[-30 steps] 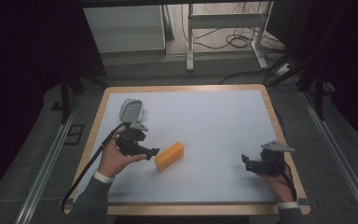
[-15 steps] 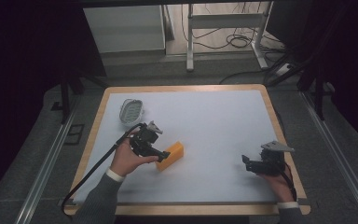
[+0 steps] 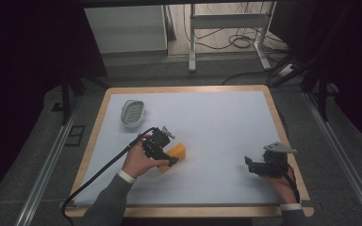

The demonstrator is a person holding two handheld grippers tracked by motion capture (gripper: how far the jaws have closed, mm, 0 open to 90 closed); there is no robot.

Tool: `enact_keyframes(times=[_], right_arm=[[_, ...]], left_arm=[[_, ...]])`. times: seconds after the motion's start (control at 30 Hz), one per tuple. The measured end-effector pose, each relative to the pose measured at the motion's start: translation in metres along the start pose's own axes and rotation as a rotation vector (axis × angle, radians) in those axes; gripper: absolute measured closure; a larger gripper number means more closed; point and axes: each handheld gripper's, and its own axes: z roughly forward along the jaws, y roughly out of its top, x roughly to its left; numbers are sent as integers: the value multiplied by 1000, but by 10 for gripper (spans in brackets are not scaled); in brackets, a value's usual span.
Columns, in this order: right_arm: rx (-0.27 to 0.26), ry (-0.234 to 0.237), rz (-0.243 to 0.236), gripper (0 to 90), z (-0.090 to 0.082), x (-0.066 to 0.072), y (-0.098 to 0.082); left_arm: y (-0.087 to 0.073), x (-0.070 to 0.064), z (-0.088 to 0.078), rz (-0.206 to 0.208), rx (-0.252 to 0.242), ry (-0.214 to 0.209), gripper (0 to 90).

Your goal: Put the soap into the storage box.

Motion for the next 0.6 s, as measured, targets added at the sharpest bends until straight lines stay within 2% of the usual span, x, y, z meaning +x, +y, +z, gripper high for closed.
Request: enact_keyframes(times=[0.2,0.4,0.47,0.5,0.53,0.6], right_arm=[[4,0,-1,63,1,0,0],[7,-2,0,63,1,-1,-1],[6,-5,1,63,2,-1,-1],[6,-4,0,63,2,-1,-1],[6,-4,0,63,2,-1,-1],[6,-5,1,63,2,-1,-1]], left_arm=[[2,2,15,-5,30,3,296],[3,2,25,-15,38,4,467],[3,2,26,-18,47,-9,497],[2,1,27,-19,50,-26,556],[2,1,27,-19,50,-26,588],[2,1,27,-16,48,-21,592]])
